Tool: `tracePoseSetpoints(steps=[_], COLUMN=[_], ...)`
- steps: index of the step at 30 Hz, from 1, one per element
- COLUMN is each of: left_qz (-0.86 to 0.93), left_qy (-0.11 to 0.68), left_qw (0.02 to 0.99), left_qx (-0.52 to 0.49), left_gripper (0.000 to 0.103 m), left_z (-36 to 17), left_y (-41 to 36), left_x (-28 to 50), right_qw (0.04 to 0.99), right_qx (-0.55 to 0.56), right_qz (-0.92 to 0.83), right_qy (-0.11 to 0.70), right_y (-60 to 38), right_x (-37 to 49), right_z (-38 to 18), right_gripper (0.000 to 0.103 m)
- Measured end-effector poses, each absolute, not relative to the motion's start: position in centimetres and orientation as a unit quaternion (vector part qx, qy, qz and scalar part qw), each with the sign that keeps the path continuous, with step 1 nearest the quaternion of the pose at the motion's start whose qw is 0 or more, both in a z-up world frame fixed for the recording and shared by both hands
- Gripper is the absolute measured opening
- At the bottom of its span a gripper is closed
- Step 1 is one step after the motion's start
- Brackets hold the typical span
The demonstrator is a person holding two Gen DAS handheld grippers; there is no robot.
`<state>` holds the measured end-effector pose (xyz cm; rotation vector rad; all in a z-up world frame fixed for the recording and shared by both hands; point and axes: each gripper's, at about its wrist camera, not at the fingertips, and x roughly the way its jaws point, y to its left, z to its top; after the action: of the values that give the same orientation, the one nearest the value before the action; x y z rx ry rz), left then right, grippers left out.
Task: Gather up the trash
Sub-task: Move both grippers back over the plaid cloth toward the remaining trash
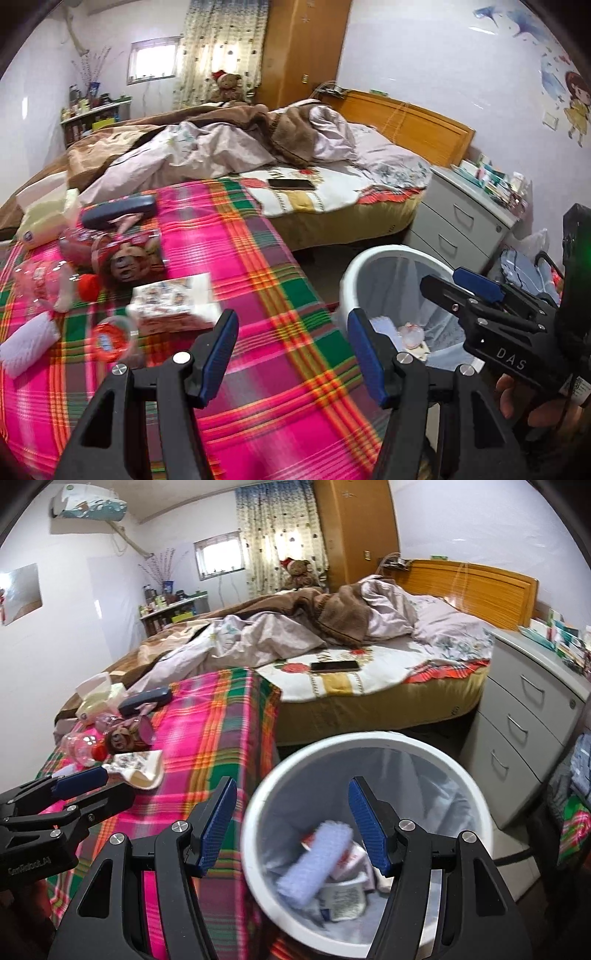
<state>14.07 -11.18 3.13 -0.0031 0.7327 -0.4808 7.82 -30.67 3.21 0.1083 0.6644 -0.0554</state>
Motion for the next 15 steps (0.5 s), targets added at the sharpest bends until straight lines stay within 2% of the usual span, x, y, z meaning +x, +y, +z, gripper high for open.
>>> tracePoseSetpoints(steps=[15], left_qz=[-0.122], left_qy=[0.347], left_qw=[0.930], left_qx=[-0.030], left_gripper=[0.064], left_z=[2.6], left_y=[2.0], left_x=[15.4], right_qw=[0.940], right_qx=[0.036], right_qz=[0.055], right_qy=[0.335], right_y=[-22.8], right_x=[11.4], right_z=[2.7], right_gripper=[0.064])
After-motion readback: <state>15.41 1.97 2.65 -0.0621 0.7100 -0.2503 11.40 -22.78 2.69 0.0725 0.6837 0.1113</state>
